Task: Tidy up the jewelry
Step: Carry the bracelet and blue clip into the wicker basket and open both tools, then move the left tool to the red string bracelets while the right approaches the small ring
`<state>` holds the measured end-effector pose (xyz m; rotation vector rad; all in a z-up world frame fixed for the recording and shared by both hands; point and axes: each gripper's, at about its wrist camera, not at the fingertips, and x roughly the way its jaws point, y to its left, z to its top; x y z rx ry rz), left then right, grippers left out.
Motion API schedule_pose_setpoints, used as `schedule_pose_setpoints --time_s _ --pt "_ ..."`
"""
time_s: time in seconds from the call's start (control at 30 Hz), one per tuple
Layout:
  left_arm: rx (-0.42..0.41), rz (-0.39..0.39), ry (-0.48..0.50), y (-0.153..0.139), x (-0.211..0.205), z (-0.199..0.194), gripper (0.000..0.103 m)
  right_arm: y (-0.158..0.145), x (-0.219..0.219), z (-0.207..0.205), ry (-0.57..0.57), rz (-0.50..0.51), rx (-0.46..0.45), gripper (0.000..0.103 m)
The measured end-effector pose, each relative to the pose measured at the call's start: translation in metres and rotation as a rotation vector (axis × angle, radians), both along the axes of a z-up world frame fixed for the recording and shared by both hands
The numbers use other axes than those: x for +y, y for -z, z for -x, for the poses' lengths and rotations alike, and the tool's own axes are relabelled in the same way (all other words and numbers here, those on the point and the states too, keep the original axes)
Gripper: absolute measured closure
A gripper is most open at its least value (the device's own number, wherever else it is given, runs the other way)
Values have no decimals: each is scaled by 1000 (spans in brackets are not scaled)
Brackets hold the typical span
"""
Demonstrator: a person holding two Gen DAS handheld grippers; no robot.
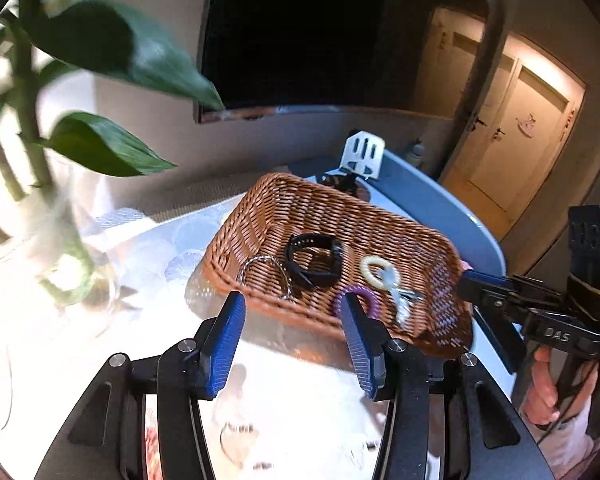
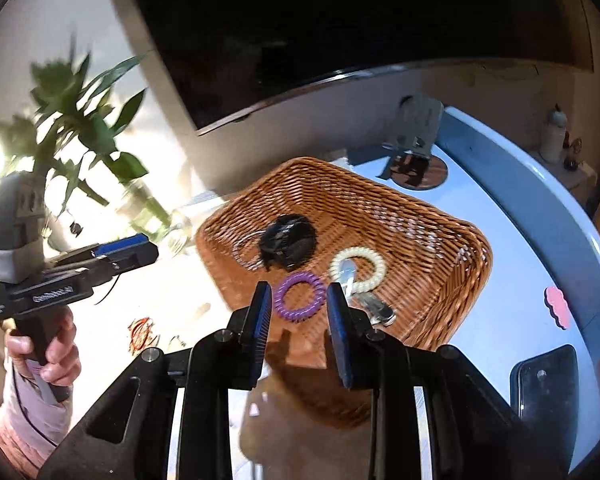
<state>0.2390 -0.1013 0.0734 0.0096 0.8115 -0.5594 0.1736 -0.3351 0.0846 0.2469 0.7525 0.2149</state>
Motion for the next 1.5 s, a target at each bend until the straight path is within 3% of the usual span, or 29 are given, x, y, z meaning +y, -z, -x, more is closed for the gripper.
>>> schedule_pose_setpoints --time_s 0.2,0.37,0.67,0.9,1.03,1.23,1.5 --pt "-86 -6 -27 -32 33 58 52 -8 32 32 -78 -7 -33 72" --pt "-114 13 -101 -39 79 95 52 4 60 50 -133 -17 -13 72" --pt "-26 69 -234 2 152 110 52 33 104 61 -194 -24 68 71" --pt "57 85 -238 42 168 101 52 46 130 67 -239 12 99 72" --pt "87 48 -197 58 161 89 52 57 145 65 -269 15 124 72" --pt "99 -95 -127 82 135 52 52 79 167 59 -301 35 124 72" --pt "110 -216 3 106 106 13 52 100 177 47 -323 76 159 72"
